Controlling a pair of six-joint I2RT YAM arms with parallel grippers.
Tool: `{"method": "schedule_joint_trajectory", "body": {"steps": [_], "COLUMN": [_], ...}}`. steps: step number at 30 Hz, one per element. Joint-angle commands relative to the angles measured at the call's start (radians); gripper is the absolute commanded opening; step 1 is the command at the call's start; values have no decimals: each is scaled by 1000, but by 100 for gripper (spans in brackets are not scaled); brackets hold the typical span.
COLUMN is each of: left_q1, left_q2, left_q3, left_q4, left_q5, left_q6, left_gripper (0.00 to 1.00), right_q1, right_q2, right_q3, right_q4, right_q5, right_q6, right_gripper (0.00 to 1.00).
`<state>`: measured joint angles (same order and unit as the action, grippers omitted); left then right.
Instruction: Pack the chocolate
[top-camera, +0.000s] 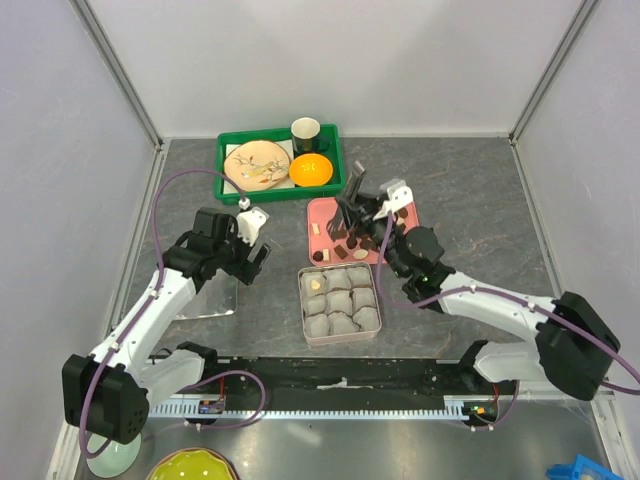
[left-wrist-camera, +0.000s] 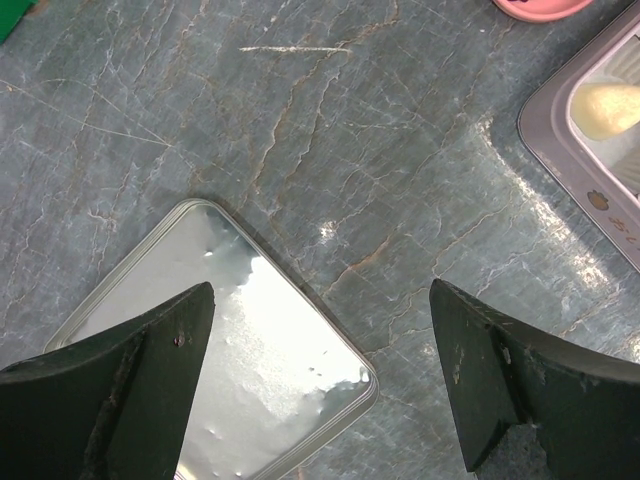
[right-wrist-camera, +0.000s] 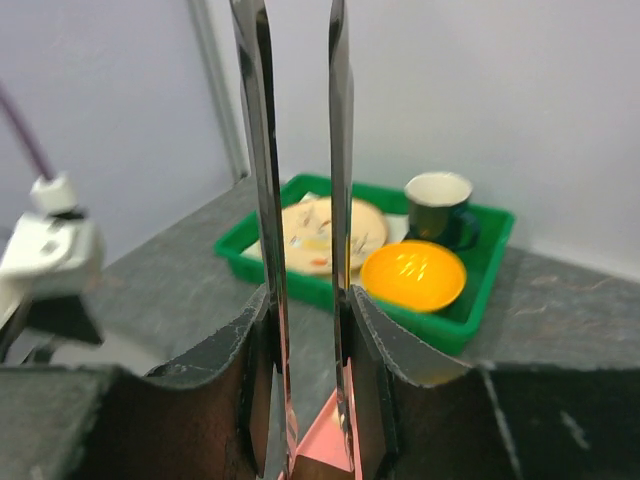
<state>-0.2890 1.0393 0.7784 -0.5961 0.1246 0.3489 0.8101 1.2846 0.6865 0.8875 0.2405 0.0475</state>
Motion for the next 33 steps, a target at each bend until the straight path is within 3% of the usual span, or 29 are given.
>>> {"method": "schedule_joint_trajectory", "body": {"steps": [1,8,18,23,25,33], "left_q1": [4,4,5,4,5,4], "left_q2": [-22,-30,-35,-35,-36,-36], "left_q3": [-7,-5,-13,-14,-18,-21], "left_q4": [15,9,7,5,4,4], "left_q5": [-20,-16,-11,-13,-13,0], "left_q6": [21,18,19,24,25,22], "left_gripper": [95,95,95,95,95,95], "right_q1": [89,153,170,170,170,170], "right_q2": [-105,-169,-53,-5,4,7], "right_q3": [-67,-120,-134,-127,-125,-127], "right_q4": [-116,-177,-64,-18,-13,1], "right_q5": [2,13,20,29,34,43], "right_q6": [18,41,37,22,15,8], "right_gripper": [23,23,28,34,41,45]}}
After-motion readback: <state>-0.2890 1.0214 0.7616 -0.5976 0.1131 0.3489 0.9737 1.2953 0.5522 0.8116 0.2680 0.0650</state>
